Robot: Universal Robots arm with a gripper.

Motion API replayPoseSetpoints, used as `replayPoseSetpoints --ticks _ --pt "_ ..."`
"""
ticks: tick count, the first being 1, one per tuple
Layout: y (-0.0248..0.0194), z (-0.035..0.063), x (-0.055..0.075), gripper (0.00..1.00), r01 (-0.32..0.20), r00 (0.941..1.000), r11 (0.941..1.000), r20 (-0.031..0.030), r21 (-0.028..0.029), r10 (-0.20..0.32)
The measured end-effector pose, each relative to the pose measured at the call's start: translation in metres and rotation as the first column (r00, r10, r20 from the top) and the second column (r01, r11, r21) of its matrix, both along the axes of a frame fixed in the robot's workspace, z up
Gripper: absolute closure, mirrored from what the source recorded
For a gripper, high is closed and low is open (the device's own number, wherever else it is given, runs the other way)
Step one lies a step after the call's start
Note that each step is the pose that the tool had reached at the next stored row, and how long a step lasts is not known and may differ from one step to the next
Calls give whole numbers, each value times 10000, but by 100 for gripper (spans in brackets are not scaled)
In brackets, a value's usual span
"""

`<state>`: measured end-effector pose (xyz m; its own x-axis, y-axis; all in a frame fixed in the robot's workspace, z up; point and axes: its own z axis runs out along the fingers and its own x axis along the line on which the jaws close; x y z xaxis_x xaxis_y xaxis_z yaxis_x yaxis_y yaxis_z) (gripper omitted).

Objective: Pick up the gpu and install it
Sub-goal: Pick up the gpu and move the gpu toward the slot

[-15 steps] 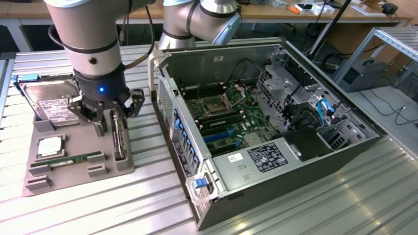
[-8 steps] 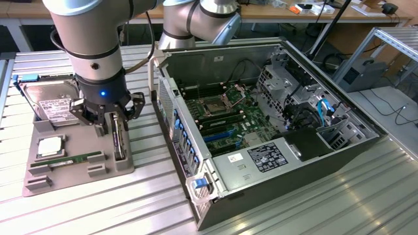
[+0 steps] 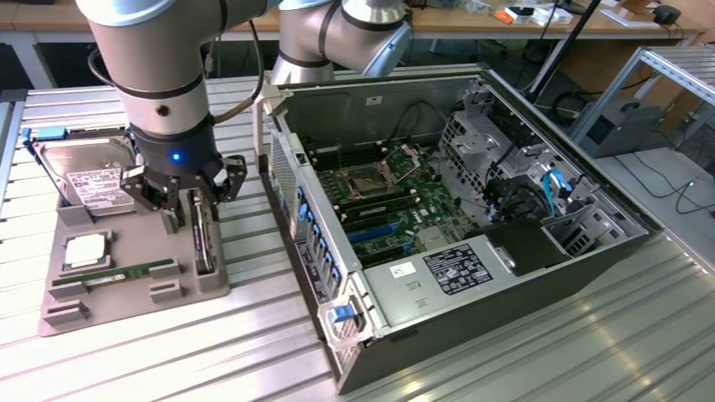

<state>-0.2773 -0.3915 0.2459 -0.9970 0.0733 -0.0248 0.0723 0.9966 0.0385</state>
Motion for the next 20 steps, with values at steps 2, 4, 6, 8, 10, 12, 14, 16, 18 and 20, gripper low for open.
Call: replayPoseSetpoints --ticks 2,4,6,8,10,12,14,16,18,20 --pt "1 -17 0 52 -1 10000 10000 -4 -3 1" --pt "1 -18 1 52 0 10000 10000 -3 -2 0" --pt "1 -18 1 60 0 10000 10000 -3 -2 0" --pt "1 -18 1 73 0 10000 10000 -4 -3 0" --pt "1 -18 1 73 0 10000 10000 -3 -2 0" --pt "1 -18 1 73 0 10000 10000 -3 -2 0" --pt "1 -18 0 73 1 10000 10000 -3 -2 -1" --pt "1 -18 1 73 2 10000 10000 -1 -1 -2" --pt "1 -4 1 73 2 10000 10000 -1 -1 -2" --pt "1 11 0 73 1 10000 10000 -5 -4 -1"
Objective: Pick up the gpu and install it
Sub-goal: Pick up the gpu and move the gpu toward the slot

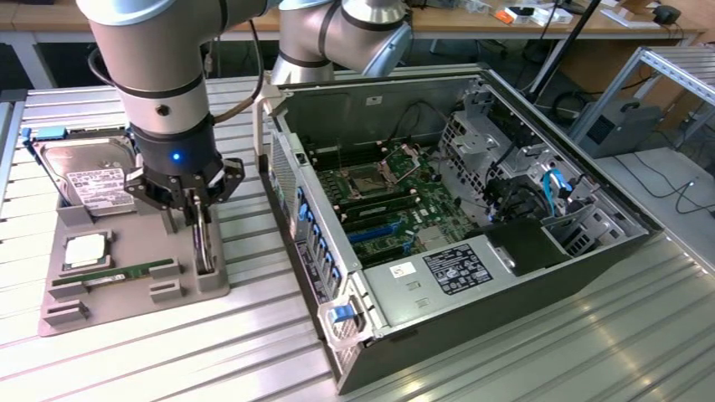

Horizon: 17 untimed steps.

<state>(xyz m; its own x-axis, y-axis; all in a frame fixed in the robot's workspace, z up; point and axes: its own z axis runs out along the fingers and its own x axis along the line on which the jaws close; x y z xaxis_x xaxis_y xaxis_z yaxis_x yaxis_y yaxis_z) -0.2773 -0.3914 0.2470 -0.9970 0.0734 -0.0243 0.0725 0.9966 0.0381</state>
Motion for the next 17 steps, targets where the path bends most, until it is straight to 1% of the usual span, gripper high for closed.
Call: replayPoseSetpoints --ticks 3,5,14,17 --pt "0 42 0 73 0 10000 10000 3 2 0" --pt "0 90 0 73 0 10000 10000 2 1 0" --pt "0 147 0 73 0 10000 10000 0 0 0" --pt "0 185 0 73 0 10000 10000 2 2 0"
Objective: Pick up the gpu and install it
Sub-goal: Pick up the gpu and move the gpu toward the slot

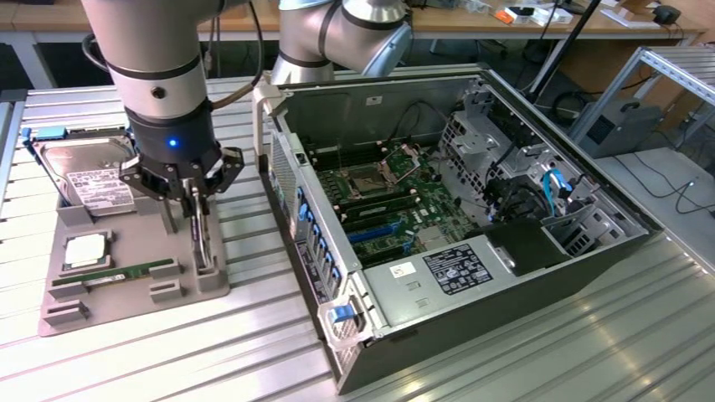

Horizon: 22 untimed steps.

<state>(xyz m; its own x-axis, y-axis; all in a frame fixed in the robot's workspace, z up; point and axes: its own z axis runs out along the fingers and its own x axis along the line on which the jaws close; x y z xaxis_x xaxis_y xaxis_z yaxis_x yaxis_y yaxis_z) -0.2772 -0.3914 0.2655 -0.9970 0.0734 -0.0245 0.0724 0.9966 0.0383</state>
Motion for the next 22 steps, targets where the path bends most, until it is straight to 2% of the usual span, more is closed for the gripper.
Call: replayPoseSetpoints --ticks 12,22 --pt "0 189 0 73 0 10000 10000 0 0 0" --pt "0 297 0 73 0 10000 10000 1 0 0"
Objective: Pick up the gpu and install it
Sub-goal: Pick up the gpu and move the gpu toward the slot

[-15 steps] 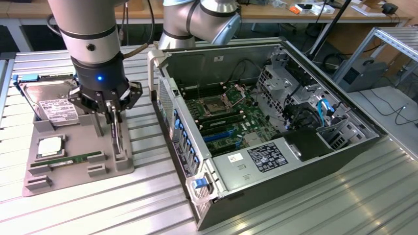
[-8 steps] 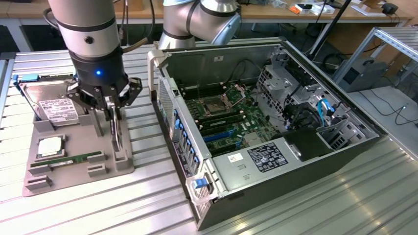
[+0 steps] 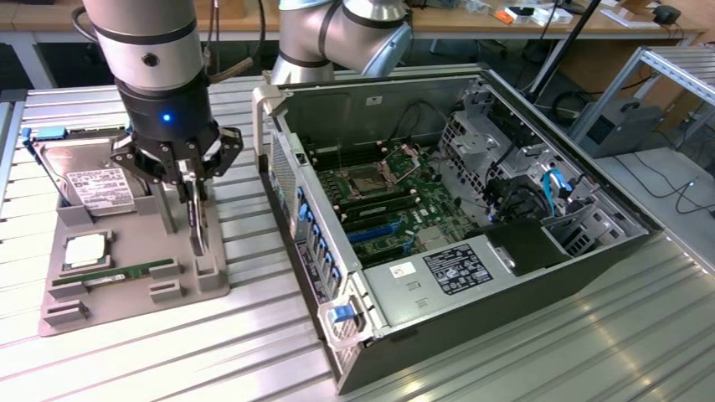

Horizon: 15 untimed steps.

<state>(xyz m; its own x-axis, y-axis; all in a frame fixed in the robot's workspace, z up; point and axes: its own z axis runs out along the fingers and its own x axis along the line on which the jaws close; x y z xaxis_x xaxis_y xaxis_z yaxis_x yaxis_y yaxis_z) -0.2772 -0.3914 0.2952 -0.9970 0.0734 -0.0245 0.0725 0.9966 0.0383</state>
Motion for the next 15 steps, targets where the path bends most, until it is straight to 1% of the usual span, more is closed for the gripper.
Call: replayPoseSetpoints --ticks 7,15 --pt "0 98 0 73 0 10000 10000 0 -1 0" --pt "0 181 0 73 0 10000 10000 0 0 0"
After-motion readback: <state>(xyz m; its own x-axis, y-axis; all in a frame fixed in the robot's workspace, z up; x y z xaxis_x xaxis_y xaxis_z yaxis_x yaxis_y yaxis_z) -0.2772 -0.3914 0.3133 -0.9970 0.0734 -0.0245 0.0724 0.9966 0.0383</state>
